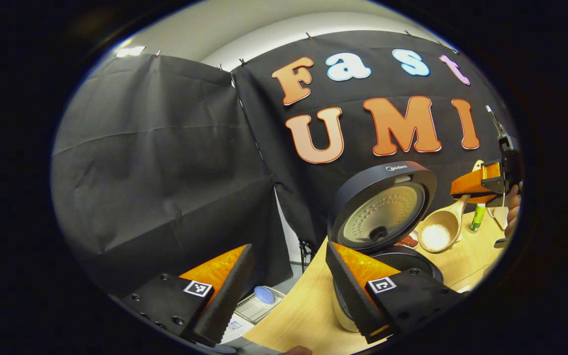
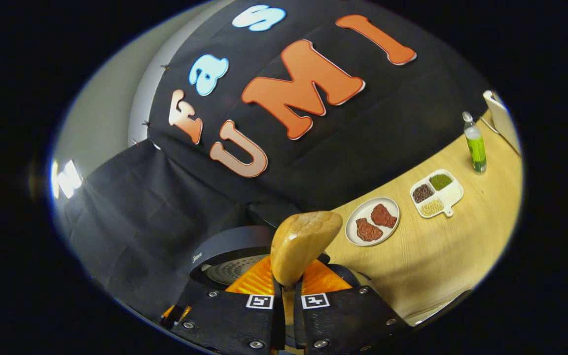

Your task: Close the left gripper, press the button to open the rice cooker; take a wooden spoon from the chopstick holder with the right hand, scoop a spoonful of rice and pour it into the rice cooker, then put the wooden spoon back into the chopstick holder.

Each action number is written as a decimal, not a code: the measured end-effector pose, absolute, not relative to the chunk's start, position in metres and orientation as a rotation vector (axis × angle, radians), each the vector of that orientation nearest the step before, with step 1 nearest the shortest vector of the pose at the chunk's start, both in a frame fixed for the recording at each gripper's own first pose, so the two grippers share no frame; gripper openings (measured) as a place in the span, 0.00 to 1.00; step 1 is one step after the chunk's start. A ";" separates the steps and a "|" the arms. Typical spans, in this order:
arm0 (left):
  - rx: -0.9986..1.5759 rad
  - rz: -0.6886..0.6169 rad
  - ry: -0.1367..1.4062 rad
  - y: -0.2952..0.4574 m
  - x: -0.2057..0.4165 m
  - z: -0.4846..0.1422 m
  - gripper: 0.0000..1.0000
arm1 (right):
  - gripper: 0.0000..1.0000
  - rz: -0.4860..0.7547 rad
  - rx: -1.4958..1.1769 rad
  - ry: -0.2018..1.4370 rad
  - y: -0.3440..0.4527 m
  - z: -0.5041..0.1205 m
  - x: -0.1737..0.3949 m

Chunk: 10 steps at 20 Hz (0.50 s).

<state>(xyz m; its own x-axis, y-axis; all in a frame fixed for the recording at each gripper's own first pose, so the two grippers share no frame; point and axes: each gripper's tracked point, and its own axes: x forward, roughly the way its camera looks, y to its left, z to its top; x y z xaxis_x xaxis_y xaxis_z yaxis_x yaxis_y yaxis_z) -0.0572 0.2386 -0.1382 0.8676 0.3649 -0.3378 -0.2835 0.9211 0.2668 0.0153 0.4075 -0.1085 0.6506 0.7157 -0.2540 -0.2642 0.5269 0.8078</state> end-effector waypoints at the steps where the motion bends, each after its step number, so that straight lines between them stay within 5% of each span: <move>1: 0.212 0.343 0.396 0.240 -0.056 -0.138 0.99 | 0.06 0.648 0.776 0.603 0.413 -0.105 0.016; 10: 0.204 0.383 0.406 0.255 -0.060 -0.142 0.99 | 0.06 0.752 0.493 0.419 0.449 -0.082 0.005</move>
